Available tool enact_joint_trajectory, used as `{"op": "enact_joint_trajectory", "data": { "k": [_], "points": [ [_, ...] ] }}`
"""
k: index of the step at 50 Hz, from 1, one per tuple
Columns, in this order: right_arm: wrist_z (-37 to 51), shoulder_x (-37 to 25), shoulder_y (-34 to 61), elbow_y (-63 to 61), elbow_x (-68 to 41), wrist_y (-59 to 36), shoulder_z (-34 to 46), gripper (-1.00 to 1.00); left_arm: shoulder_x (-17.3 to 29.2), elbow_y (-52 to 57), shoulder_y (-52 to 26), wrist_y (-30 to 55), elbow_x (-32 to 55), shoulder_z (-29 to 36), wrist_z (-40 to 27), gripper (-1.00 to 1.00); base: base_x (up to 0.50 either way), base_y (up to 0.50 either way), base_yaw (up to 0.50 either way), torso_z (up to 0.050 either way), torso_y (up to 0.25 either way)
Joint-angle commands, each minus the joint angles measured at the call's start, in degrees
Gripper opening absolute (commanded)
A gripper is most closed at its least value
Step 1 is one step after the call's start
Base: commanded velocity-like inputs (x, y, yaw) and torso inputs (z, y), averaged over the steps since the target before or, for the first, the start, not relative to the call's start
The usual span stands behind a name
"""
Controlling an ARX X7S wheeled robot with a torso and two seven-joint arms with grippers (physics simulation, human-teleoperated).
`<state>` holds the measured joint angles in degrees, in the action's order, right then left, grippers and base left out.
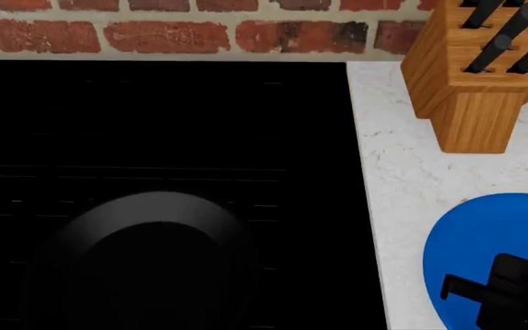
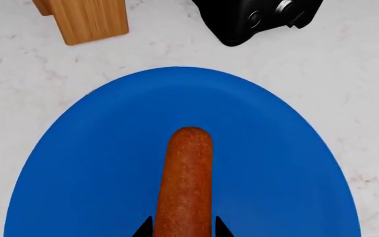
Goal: Pick the sausage from the pan and place it on the plate.
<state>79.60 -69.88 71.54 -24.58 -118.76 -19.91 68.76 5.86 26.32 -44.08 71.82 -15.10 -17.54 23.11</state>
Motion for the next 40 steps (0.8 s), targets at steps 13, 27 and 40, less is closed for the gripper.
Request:
{"op": "enact_joint_trajectory", "data": {
  "k": [13, 27, 40],
  "points": [
    [-0.6, 0.1, -0.5, 0.2, 0.8, 0.0, 0.1, -1.0, 0.7, 0.2, 1.7, 0.1, 1.0, -0.2, -0.6, 1.0, 0.01, 0.0, 0.0, -0.006, 0.0],
    [-1.4, 0.1, -1.6, 0.6, 1.1, 0.9, 0.4, -1.0, 0.8, -0.2, 2.3, -0.3, 1.6, -0.6, -1.1, 1.0, 0.01, 0.0, 0.0, -0.007, 0.0],
    [-1.6, 0.1, -2.3, 0.7, 1.3, 1.7, 0.5, -1.0, 0.9, -0.2, 3.0, -0.7, 2.2, -0.8, -1.5, 1.0, 0.01, 0.0, 0.0, -0.007, 0.0]
  ]
}}
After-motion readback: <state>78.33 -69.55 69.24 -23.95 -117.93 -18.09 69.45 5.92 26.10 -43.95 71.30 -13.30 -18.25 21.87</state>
